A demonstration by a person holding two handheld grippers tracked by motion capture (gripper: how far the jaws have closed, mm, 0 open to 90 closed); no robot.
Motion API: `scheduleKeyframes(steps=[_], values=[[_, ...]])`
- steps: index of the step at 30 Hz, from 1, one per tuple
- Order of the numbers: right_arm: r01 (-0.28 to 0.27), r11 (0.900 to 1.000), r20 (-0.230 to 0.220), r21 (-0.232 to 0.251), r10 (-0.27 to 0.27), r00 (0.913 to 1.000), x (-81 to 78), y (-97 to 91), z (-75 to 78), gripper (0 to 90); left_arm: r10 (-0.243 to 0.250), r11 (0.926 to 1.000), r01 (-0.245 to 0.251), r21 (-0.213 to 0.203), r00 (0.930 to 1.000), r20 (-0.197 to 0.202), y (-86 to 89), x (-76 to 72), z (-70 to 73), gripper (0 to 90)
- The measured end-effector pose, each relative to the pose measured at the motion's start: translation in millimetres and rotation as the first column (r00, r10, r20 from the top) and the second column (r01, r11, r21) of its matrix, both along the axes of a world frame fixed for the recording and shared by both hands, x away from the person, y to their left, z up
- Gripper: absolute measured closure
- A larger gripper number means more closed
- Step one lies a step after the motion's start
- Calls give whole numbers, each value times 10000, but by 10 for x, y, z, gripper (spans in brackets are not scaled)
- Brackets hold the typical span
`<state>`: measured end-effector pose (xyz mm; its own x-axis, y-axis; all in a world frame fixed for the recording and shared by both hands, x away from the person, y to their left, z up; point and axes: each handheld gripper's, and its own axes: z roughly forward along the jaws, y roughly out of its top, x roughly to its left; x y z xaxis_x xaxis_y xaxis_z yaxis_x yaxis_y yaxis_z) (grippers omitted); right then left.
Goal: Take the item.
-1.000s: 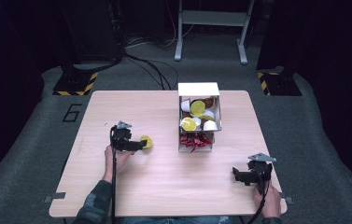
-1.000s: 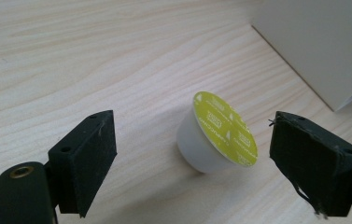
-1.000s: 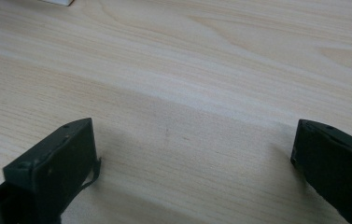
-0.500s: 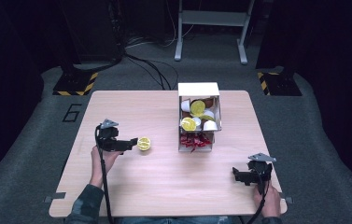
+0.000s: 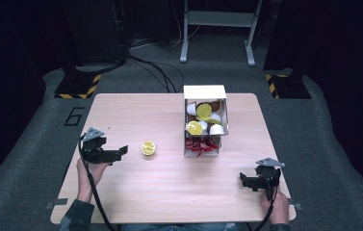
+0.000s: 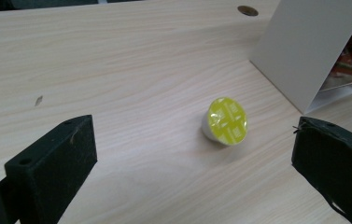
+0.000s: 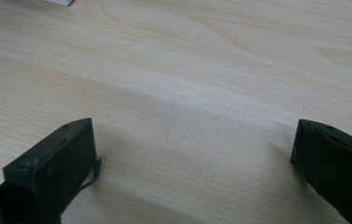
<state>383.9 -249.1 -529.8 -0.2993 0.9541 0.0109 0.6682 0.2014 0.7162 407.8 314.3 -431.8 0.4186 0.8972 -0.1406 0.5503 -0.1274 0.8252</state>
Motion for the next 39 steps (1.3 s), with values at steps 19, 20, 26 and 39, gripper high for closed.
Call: scheduleKeyframes(steps=[19, 20, 26, 39], values=[[-56, 10000, -4, -51, 56, 10000, 2, -8, 2, 0, 548, 9967, -488, 654, 9941, -936, 313, -275, -460, 0], [-63, 10000, 34, -41, 63, 10000, 3, -9, 0, 0, 548, 9967, -488, 654, 9941, -936, 313, -275, -460, 1], [-63, 10000, 18, -50, 63, 10000, 4, -9, 1, 0, 833, 9913, -723, 1099, 9915, -996, 408, -361, -660, 0], [-65, 10000, 50, -36, 65, 10000, 5, -9, -1, 0, 1149, 9857, -960, 1383, 9841, -1354, 583, -423, -970, 0]])
